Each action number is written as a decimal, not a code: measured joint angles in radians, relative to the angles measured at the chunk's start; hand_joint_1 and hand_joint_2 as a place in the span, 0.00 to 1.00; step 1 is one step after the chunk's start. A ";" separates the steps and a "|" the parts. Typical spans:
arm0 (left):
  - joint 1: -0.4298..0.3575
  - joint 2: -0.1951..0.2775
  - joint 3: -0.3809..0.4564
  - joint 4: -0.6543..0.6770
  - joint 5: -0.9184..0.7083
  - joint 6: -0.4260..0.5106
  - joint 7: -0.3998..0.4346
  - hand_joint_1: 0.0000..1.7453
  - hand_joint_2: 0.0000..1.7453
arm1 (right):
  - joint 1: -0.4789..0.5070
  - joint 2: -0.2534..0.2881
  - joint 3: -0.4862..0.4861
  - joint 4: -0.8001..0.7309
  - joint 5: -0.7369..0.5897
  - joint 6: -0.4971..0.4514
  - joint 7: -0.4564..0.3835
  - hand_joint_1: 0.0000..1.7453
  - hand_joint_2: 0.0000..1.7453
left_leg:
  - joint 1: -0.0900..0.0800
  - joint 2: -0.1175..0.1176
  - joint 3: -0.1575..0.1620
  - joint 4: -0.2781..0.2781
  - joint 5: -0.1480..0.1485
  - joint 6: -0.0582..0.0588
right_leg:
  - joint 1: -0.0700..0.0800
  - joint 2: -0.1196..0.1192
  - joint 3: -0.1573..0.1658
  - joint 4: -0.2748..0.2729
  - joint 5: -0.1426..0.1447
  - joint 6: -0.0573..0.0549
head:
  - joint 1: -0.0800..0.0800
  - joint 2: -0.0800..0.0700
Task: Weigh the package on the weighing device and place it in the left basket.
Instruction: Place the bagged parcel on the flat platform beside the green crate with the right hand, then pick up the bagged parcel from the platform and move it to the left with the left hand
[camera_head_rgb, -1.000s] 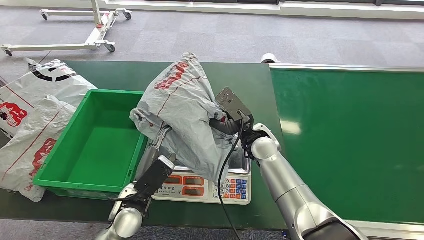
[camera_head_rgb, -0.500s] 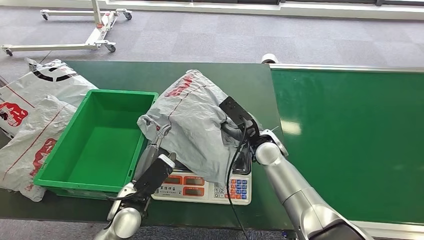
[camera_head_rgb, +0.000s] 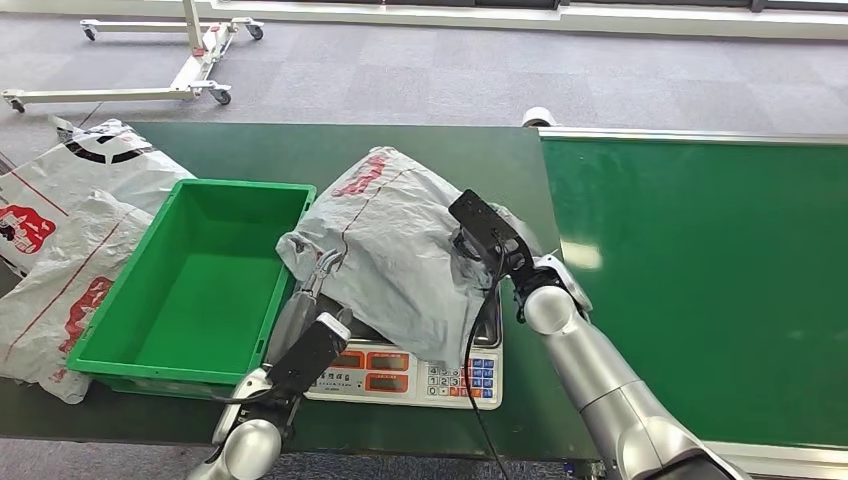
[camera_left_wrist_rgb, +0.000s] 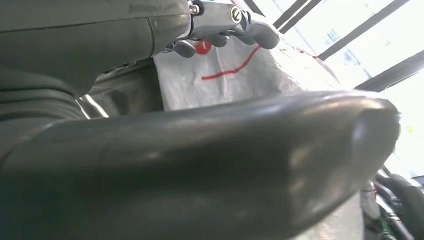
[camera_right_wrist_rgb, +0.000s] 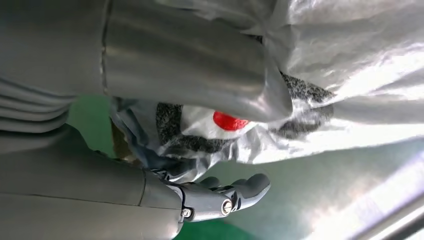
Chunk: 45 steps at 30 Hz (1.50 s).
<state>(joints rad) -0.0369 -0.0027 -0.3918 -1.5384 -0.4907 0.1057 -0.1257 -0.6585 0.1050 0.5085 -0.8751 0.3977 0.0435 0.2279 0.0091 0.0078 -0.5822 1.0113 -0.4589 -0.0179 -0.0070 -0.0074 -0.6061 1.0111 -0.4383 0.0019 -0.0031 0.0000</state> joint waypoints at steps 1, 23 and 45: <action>0.004 0.000 0.000 -0.004 -0.004 0.002 -0.001 0.00 0.00 | 0.001 -0.004 0.000 -0.016 0.024 -0.018 -0.004 0.00 0.00 | 0.000 0.000 0.000 0.000 0.000 0.000 | 0.000 0.000 0.000 0.000 0.000 0.000 | 0.000 0.000; -0.054 0.022 0.015 -0.029 -0.591 0.435 0.015 0.00 0.00 | -0.185 -0.532 0.009 -0.489 0.771 -0.160 -0.126 0.00 0.25 | -0.002 -0.008 -0.001 0.004 0.000 0.006 | -0.003 -0.009 0.003 -0.002 0.001 0.005 | 0.000 0.000; -0.607 -0.007 -0.113 0.555 -1.005 0.420 0.190 0.00 0.00 | 0.429 -0.895 -0.243 -0.826 0.639 0.008 -0.116 0.00 1.00 | -0.004 -0.008 -0.007 0.005 0.003 0.012 | -0.005 -0.009 0.000 -0.003 0.004 0.011 | 0.000 0.000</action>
<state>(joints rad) -0.6443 -0.0092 -0.5047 -0.9831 -1.4958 0.5257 0.0639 -0.2295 -0.7904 0.2657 -1.7009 1.0363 0.0516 0.1122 0.0050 -0.0003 -0.5895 1.0161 -0.4559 -0.0057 -0.0123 -0.0164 -0.6062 1.0082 -0.4339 0.0126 -0.0029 0.0000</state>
